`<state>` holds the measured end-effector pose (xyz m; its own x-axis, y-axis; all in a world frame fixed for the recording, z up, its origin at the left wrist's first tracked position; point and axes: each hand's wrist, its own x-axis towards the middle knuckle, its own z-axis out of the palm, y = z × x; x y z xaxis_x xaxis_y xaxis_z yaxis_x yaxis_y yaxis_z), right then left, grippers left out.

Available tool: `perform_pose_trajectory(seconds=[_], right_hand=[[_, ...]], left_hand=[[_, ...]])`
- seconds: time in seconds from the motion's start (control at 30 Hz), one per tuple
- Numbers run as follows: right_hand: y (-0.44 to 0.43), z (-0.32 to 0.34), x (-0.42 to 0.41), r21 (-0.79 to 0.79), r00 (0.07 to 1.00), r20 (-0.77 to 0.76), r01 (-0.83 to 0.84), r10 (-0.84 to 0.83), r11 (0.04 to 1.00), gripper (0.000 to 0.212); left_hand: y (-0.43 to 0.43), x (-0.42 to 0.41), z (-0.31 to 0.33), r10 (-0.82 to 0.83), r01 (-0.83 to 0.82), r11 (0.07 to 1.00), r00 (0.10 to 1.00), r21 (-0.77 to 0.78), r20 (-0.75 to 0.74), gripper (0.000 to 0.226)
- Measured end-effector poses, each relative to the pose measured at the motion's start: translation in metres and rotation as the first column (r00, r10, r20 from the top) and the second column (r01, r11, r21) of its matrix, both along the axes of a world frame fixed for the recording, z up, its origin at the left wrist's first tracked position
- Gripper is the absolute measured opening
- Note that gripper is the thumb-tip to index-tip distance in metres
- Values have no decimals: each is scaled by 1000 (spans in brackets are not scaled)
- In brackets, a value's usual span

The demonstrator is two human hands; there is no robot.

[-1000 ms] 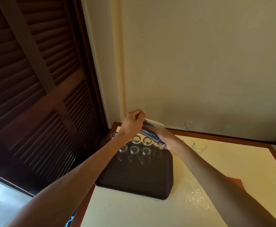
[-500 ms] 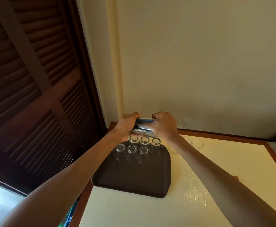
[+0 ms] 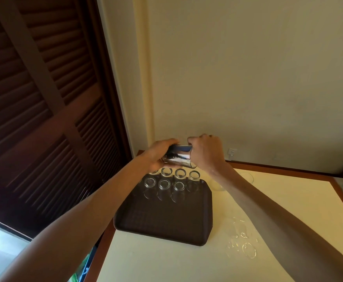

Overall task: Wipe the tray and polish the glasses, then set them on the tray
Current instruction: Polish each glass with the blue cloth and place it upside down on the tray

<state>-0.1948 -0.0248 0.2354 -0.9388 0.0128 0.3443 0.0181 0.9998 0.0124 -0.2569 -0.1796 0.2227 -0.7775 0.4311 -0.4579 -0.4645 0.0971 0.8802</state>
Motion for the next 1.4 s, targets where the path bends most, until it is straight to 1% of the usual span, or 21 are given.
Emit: perform_pose_trajectory(seconds=[0.07,0.13,0.17,0.23,0.27,0.3,0.37,0.47,0.57,0.67,0.73,0.83,0.87,0.93,1.0,1.07,1.17,1.23,1.3,1.37,1.4], right_hand=[[3,-9,-5,-59,1000,4,11,-10,998,16],[1,-24,-10,-357,996,78,78,-53,931,12],[0,-32,-13,-553,989,139,117,-47,825,11],[-3,-37,-14,-862,945,322,265,63,432,25],[-3,-38,-14,-890,911,392,338,132,307,34],[-3,-39,-15,-882,892,425,369,156,295,38],[-2,-35,-15,-796,911,410,341,32,499,29],[1,-15,-8,-420,987,132,137,-89,897,22],[-4,7,-2,-60,1000,-7,10,-10,998,21],[2,-8,-11,-150,999,-12,48,-50,988,13],[2,-22,-19,-483,995,67,98,-75,870,14],[-6,-26,-19,-891,915,391,349,97,290,43],[-7,-25,-18,-881,887,442,403,129,249,54],[-6,-21,-14,-815,889,453,387,58,431,49],[-1,-14,-11,-574,948,306,261,-93,776,22],[0,-1,-3,-276,988,113,133,-106,952,16],[-1,10,-1,-13,999,-28,36,-36,999,12],[4,-5,-12,-192,998,-34,51,-59,980,13],[4,-17,-20,-567,989,134,129,-64,813,13],[-1,-20,-19,-854,903,417,352,101,384,34],[-4,-17,-15,-863,843,499,461,201,210,44]], left_hand=[[4,-1,-2,32,-41,995,995,-92,-98,23],[4,-2,-3,39,-70,991,965,-113,-261,28],[3,-2,-4,43,-85,991,936,-107,-350,31],[0,1,-5,48,-121,987,851,-106,-523,40],[0,3,-6,47,-129,986,812,-101,-581,42],[-1,5,-8,55,-130,988,789,-79,-612,40],[-3,7,-6,87,-97,995,834,10,-545,35],[-8,4,3,21,-3,994,984,107,-176,47],[-5,3,11,28,-28,999,1000,39,-6,39],[0,2,14,64,-73,996,986,-54,-152,21],[1,-3,10,62,-83,995,948,-55,-311,23],[0,-2,7,81,-123,991,838,-44,-540,26],[1,0,6,87,-120,993,819,-20,-568,27],[0,5,7,115,-92,993,864,71,-491,25],[-5,6,11,85,-42,986,960,163,-266,28],[-7,4,16,15,-1,989,995,145,-97,38],[0,3,19,66,-64,998,994,25,-91,37],[4,1,20,95,-100,995,975,-18,-200,33],[5,-2,19,105,-114,993,935,-8,-338,37],[3,-2,15,133,-155,988,849,0,-511,40],[3,-1,14,137,-161,987,812,7,-567,39]])
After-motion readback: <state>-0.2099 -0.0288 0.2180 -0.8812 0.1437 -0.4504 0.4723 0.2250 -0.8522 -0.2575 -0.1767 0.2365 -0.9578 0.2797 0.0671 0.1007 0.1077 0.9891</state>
